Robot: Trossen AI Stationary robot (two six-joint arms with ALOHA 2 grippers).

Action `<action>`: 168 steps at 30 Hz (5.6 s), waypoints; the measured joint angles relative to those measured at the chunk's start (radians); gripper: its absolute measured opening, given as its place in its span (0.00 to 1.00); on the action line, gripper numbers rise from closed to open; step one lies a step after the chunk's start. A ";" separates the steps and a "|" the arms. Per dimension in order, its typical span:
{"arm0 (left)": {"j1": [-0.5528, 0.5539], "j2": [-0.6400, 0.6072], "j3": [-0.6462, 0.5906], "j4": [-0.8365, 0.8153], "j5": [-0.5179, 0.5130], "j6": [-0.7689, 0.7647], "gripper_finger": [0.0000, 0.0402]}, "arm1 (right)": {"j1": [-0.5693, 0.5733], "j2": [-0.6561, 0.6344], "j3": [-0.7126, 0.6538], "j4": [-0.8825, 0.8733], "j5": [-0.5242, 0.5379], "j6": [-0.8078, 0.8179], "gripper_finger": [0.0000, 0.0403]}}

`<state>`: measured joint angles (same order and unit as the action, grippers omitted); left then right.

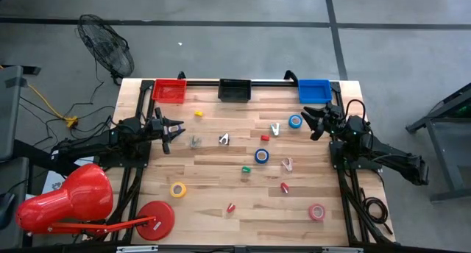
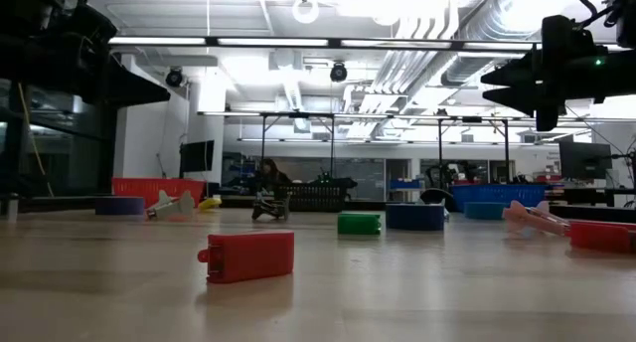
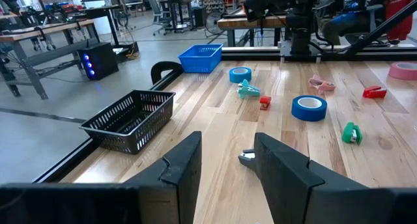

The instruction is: Pick and place Stapler, Stapler remover, tape

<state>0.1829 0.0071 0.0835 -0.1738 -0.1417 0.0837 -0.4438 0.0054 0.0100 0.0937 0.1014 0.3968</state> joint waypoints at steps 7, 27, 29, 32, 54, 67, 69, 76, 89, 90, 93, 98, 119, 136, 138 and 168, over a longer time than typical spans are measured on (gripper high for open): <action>0.000 0.000 0.000 0.000 0.000 0.000 0.34 | 0.000 0.000 0.000 0.000 -0.008 0.075 0.42; 0.000 0.000 0.000 0.000 0.000 0.000 0.34 | -0.001 0.442 0.447 -0.520 0.052 0.333 0.42; 0.000 0.000 0.000 0.000 0.000 0.000 0.34 | -0.004 0.522 0.494 -0.564 0.050 0.379 0.42; 0.000 0.000 0.000 0.000 0.000 0.000 0.34 | -0.013 0.629 0.544 -0.609 0.038 0.452 0.42; 0.000 0.000 0.000 0.000 0.000 0.000 0.34 | -0.068 1.056 0.714 -0.837 -0.030 0.700 0.42; 0.000 0.000 0.000 0.000 0.000 0.000 0.34 | -0.167 1.323 0.905 -1.076 -0.032 0.510 0.42; 0.000 0.000 0.000 0.000 0.000 0.000 0.34 | -0.191 1.353 0.899 -1.076 -0.047 0.488 0.42; 0.000 0.000 0.000 0.000 0.000 0.000 0.34 | -0.219 1.447 0.884 -1.068 -0.058 0.435 0.42; 0.000 0.000 0.000 0.000 0.000 0.000 0.34 | -0.263 1.555 0.884 -1.006 -0.052 0.406 0.42; 0.000 0.000 0.000 0.000 0.000 0.000 0.34 | -0.270 1.560 0.884 -1.004 -0.052 0.403 0.42; 0.000 0.000 0.000 0.000 0.000 0.000 0.34 | -0.289 1.572 0.884 -1.001 -0.051 0.384 0.42; 0.000 0.000 0.000 0.000 0.000 0.000 0.34 | -0.310 1.594 0.884 -0.993 -0.052 0.361 0.42; 0.000 0.000 0.000 0.000 0.000 0.000 0.34 | -0.309 1.638 0.884 -0.959 -0.059 0.320 0.15; 0.000 0.000 0.000 0.000 0.000 0.000 0.34 | -0.276 1.572 0.977 -0.934 -0.065 0.302 0.07; 0.000 0.000 0.000 0.000 0.000 0.000 0.34 | -0.269 1.571 1.036 -0.931 -0.083 0.290 0.07; 0.000 0.000 0.000 0.000 0.000 0.000 0.34 | -0.187 2.290 2.113 -1.089 -0.092 -0.123 0.07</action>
<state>0.1829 0.0071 0.0837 -0.1738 -0.1420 0.0837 -0.6310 2.2956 2.1230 -0.9957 0.0092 0.2738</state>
